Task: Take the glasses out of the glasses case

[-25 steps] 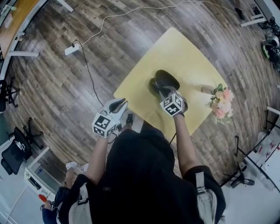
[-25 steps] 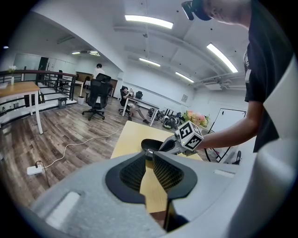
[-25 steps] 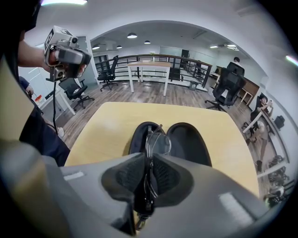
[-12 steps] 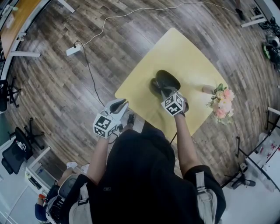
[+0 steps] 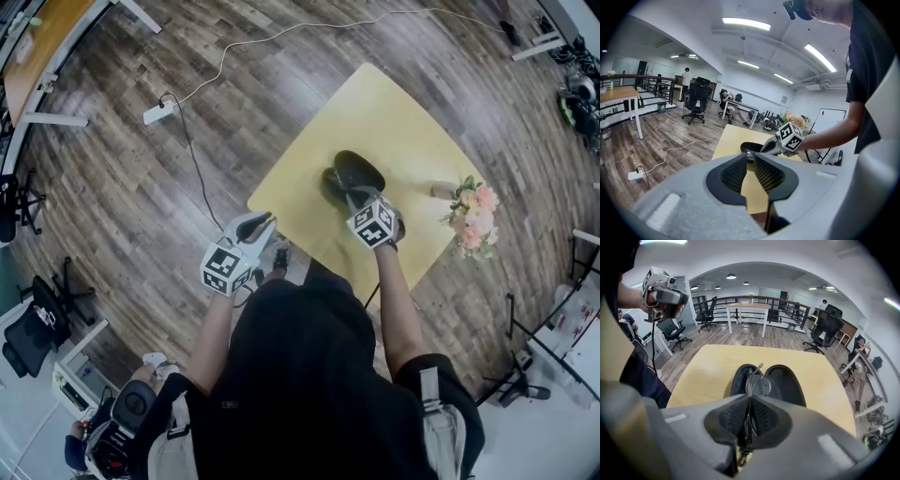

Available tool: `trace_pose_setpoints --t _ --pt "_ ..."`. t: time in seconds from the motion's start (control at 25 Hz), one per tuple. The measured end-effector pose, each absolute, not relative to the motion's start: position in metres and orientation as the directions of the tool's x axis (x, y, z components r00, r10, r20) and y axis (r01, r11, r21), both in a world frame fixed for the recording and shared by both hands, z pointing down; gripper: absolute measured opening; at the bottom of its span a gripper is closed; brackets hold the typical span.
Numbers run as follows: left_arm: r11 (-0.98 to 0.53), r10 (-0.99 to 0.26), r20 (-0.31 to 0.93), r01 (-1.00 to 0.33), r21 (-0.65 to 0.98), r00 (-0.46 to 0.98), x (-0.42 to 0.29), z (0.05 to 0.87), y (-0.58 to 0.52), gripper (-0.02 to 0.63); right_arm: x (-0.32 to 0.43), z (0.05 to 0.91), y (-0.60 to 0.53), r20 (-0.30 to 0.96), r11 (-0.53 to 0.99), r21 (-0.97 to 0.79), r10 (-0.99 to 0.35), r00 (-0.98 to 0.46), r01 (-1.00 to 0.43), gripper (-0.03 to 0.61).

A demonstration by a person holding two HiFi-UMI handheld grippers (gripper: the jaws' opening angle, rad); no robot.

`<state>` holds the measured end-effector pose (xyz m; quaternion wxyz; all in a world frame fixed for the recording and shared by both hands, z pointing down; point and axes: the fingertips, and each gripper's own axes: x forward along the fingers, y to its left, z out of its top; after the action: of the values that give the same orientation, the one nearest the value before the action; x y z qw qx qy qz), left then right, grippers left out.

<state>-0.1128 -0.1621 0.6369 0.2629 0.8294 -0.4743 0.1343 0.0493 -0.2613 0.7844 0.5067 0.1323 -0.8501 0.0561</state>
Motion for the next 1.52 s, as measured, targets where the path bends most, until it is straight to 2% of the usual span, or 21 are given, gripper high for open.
trace_pose_setpoints --t 1.52 --pt "-0.582 -0.692 0.355 -0.777 0.240 0.628 -0.101 0.578 -0.105 0.058 0.098 0.701 -0.171 0.815 0.868 0.113 -0.359 -0.455 -0.483 0.021"
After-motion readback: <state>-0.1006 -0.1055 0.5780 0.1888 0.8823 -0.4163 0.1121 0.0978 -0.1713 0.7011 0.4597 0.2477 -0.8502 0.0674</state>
